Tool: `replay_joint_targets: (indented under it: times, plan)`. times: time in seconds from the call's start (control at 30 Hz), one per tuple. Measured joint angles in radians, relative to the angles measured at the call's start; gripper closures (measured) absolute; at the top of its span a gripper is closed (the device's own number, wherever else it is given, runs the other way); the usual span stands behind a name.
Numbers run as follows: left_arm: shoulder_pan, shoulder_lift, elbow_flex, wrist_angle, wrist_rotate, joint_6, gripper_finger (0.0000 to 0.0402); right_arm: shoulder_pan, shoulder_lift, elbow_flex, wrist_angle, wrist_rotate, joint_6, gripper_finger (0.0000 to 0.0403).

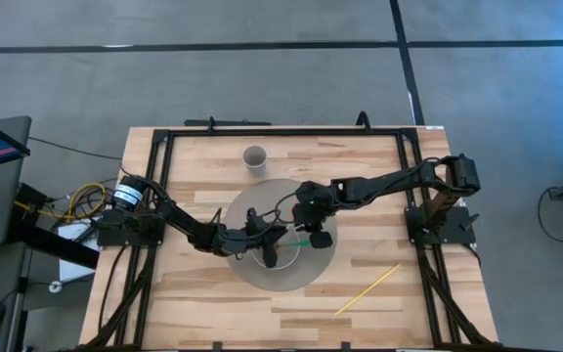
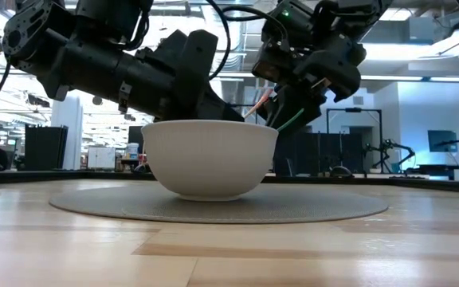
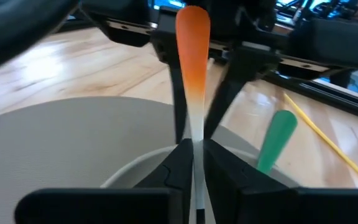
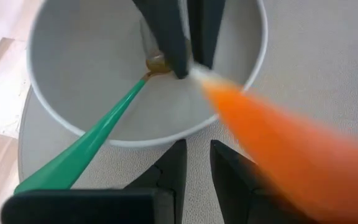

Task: Pick & Place Utensil
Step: Put the orange fork into the gray bowl on the placemat

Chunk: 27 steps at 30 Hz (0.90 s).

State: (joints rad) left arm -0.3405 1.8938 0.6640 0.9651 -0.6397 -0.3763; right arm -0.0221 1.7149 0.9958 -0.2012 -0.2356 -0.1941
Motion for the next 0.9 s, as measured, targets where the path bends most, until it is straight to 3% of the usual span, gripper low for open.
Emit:
replay_joint_targets:
  times: [0.43,0.9]
  plan:
    - [0.006,0.0,0.001,0.003,0.035,-0.023,0.0321,0.0,0.0,0.0,-0.015,0.0,-0.051,0.0337]
    - [0.006,-0.037,-0.01,0.0,0.035,-0.022,0.032,0.003,-0.001,0.116,-0.295,0.0,0.076,0.0337]
